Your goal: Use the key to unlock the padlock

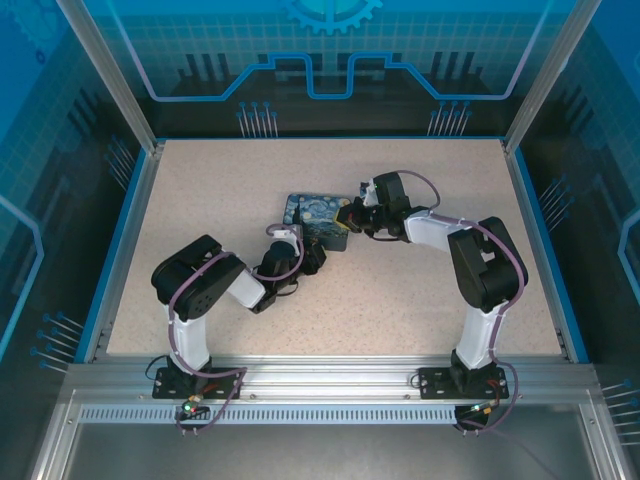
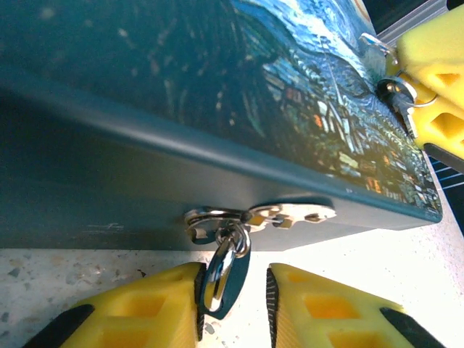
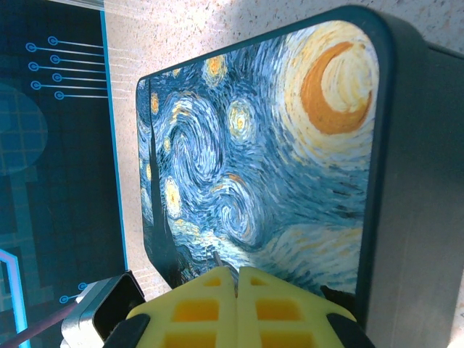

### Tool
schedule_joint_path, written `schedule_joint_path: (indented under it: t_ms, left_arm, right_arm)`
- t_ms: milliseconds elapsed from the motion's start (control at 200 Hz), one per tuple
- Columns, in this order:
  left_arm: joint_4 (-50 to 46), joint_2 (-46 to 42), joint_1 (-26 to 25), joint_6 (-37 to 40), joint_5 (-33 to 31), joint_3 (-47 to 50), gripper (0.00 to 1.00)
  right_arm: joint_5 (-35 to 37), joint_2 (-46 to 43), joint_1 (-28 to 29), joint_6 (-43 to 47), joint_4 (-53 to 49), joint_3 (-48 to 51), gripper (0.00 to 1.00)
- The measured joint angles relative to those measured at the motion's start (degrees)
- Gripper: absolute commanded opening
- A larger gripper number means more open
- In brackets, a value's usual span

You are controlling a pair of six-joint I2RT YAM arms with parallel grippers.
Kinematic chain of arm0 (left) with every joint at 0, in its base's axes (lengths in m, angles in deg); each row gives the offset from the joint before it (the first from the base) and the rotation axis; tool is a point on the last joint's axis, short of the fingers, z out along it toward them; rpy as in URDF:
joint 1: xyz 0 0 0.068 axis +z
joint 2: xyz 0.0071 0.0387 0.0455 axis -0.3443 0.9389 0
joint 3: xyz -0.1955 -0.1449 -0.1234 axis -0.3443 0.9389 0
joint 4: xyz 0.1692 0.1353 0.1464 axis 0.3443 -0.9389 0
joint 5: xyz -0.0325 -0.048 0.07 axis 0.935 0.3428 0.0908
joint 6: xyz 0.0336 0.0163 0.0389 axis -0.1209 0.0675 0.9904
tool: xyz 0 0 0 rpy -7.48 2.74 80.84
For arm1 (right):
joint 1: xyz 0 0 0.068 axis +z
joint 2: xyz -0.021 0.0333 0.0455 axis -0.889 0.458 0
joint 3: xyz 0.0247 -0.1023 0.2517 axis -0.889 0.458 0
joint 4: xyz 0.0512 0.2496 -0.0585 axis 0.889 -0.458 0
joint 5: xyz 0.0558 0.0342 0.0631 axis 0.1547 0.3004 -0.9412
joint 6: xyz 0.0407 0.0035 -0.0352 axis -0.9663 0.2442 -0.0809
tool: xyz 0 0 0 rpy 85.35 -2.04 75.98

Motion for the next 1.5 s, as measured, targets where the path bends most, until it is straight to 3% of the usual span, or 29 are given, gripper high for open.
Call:
schedule_joint_path:
  t_ms: [665,755,880,1025,1501]
  left_arm:
    - [-0.61,-0.07,0.11,-0.02,-0.42,-0.09,0.12]
    - [-0.61,-0.07,0.17,-0.04,-0.42,-0.09,0.04]
    - [-0.61,-0.07,0.22,-0.57,-0.42,-0.09,0.2]
    - [-1.42,-0.07,0.22,-2.32,-1.03,-0.42,0.27]
    - [-1.79,0.28,-1.38,-5.7,-5.46,-1.31,0.25]
  right_arm:
    - [0.09,0.0,-0.02,0.24,0.07,0.0,0.0]
    - [0.09,0.0,-0.02,0.42,0.04,0.0,0.0]
    - [0.09,0.0,-0.02,0.42,0.07,0.0,0.0]
    - [0.07,0.0,-0.02,0.39,0.04,0.0,0.0]
    - [0.04,0.09,0.0,0.42,-0.66,-0.24,0.0]
